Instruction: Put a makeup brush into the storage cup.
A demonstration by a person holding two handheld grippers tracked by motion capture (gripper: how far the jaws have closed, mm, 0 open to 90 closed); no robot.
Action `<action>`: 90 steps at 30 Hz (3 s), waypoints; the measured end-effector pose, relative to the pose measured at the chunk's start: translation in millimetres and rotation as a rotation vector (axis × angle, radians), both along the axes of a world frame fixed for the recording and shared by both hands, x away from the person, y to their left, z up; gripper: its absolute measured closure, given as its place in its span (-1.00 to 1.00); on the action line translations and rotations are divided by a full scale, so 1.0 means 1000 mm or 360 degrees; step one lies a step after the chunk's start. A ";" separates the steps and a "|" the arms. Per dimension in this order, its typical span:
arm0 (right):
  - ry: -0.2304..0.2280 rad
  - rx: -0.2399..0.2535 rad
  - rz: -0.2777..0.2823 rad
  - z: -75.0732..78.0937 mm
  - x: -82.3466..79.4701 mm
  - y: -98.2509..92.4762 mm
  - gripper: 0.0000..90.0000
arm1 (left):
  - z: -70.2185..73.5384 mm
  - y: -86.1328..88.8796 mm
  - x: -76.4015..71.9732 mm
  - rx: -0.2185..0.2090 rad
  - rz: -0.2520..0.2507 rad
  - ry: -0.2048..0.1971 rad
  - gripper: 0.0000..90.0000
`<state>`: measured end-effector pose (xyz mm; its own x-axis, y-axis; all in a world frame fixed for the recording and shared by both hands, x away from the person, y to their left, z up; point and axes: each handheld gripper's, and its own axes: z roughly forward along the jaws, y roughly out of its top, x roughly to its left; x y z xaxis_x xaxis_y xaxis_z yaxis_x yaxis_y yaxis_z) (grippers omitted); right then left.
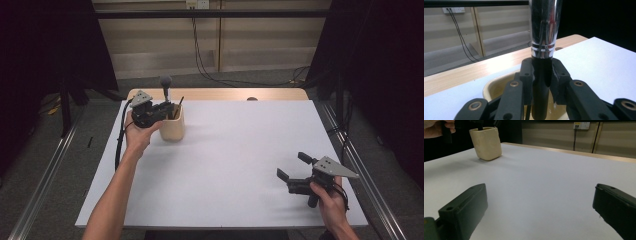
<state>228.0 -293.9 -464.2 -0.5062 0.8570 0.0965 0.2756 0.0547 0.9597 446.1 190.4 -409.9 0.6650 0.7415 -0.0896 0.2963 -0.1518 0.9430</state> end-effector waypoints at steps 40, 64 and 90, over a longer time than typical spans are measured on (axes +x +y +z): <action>0.0007 -0.0012 0.0031 -0.001 0.002 0.003 -1.00 | -0.010 -0.001 -0.008 0.0043 0.0132 0.0009 0.07; 0.0013 0.0007 -0.0003 -0.004 0.004 -0.003 -1.00 | -0.002 0.007 -0.014 -0.0043 0.0139 0.0037 -0.94; -0.0005 -0.0010 0.0010 0.000 0.001 0.001 -1.00 | 0.007 0.025 -0.056 -0.0023 0.0071 -0.0034 -0.95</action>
<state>228.7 -293.1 -464.5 -0.5118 0.8544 0.0896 0.2722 0.0623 0.9602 389.9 215.8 -402.9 0.6332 0.7692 -0.0866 0.2819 -0.1250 0.9513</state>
